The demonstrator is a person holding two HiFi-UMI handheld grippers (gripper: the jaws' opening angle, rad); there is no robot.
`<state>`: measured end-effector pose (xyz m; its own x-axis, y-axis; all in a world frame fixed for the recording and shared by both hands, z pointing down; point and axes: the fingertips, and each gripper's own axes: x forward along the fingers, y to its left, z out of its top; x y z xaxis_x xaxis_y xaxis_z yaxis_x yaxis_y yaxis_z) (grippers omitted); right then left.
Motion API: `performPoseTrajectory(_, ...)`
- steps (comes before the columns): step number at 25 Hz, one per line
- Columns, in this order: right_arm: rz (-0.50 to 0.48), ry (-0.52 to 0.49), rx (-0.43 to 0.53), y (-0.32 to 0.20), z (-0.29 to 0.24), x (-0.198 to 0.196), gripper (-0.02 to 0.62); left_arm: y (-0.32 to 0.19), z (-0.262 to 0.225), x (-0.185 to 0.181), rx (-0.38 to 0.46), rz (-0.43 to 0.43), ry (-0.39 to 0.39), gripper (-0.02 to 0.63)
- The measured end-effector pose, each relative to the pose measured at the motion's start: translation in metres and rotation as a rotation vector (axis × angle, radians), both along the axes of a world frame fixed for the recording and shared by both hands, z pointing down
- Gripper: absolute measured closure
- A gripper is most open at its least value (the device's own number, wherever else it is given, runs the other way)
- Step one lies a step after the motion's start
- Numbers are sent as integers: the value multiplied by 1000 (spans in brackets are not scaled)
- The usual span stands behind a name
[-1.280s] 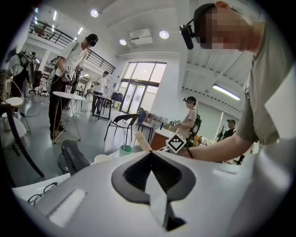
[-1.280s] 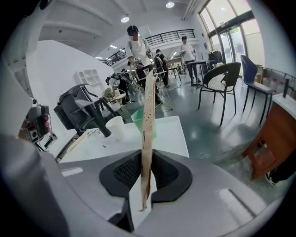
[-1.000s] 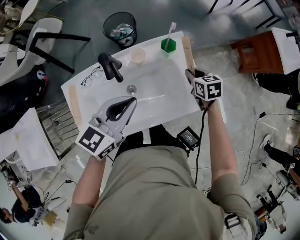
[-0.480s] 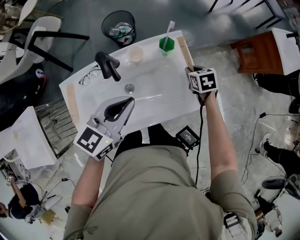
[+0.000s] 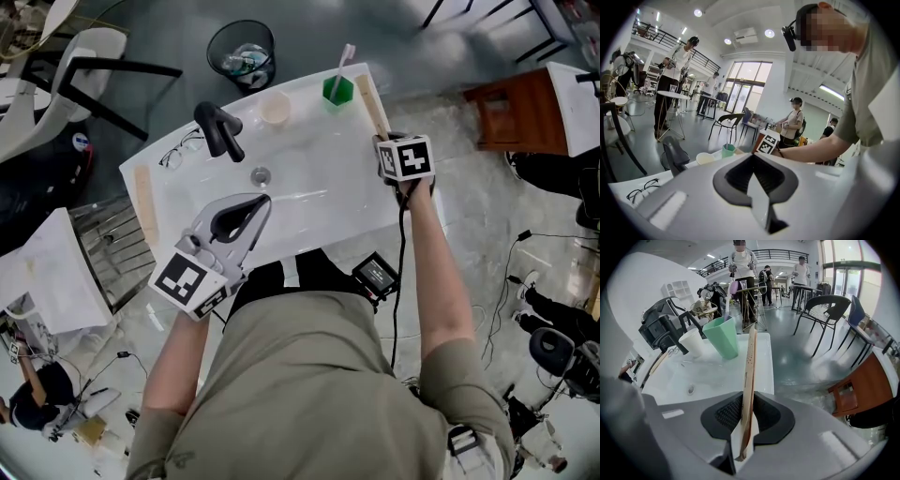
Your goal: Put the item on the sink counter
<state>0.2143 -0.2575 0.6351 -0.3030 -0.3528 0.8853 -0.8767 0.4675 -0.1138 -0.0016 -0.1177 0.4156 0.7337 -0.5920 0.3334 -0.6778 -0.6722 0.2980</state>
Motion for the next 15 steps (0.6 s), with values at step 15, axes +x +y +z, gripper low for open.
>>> performPoseTrajectory(15, -3, 15, 12, 2, 2, -5, 523, -1, 3, -2, -2, 2, 10, 600)
